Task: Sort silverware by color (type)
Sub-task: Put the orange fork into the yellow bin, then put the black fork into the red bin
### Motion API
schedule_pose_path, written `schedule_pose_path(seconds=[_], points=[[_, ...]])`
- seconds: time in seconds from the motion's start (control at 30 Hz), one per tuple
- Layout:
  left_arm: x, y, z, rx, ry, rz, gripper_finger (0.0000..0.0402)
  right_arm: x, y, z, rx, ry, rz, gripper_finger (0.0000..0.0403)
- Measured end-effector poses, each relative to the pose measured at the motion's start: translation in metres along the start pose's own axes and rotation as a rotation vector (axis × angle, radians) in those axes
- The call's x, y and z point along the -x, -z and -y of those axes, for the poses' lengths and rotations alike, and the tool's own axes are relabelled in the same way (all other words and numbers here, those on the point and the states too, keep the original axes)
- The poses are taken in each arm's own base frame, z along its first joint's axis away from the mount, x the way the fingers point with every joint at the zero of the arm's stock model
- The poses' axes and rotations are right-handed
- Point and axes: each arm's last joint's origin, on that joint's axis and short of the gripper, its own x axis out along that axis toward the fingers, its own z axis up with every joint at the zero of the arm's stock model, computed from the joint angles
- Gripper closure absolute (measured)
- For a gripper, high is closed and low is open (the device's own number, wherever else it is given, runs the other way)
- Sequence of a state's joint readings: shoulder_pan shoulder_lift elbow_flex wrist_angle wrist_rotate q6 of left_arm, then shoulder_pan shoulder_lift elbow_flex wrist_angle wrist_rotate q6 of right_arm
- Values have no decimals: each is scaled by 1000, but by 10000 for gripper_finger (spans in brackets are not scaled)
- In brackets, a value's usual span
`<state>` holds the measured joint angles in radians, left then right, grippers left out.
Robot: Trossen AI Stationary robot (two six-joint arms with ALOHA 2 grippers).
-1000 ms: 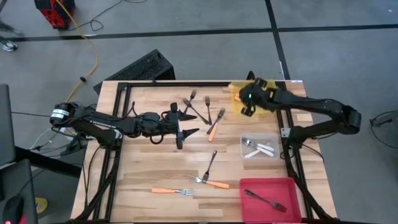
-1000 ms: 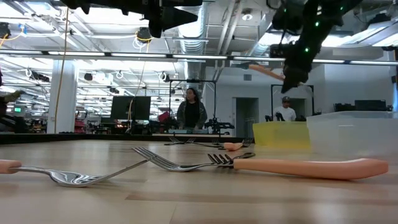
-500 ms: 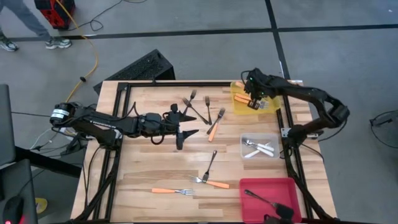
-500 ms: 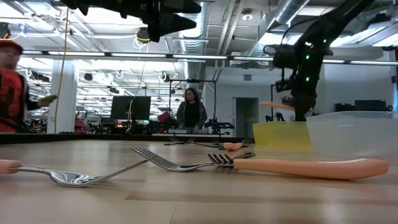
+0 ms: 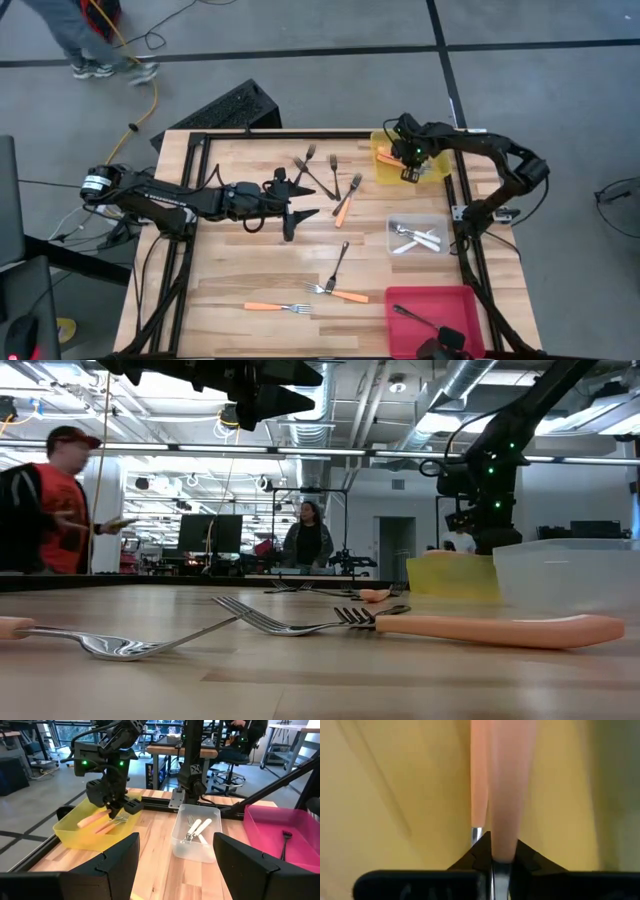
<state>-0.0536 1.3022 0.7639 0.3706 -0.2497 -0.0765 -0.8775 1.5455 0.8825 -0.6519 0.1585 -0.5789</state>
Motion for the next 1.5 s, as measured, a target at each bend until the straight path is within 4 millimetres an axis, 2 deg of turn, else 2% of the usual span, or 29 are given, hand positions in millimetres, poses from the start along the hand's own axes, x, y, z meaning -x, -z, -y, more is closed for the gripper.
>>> schedule_pose_path(seconds=[0.4,0.63,0.8,0.97,1.1,1.23,1.4,1.5], points=[[0,3,0,7,-3,-30,161,0,1,2,-11,-21,17,302],[0,5,0,13,5,-46,161,17,3,3,-24,12,68,233],[0,8,0,18,1,-79,161,44,7,2,-56,63,156,202],[0,14,-2,31,-27,-138,161,80,14,-6,-88,117,284,202],[0,20,-7,25,-164,-176,161,111,22,-16,-119,143,418,204],[-1,22,-20,110,-300,-179,161,139,33,-28,-183,116,569,204],[-4,24,-42,201,-270,-217,161,166,49,-43,-266,82,711,204],[-5,24,-60,225,-320,-222,161,177,57,-50,-275,67,771,204]])
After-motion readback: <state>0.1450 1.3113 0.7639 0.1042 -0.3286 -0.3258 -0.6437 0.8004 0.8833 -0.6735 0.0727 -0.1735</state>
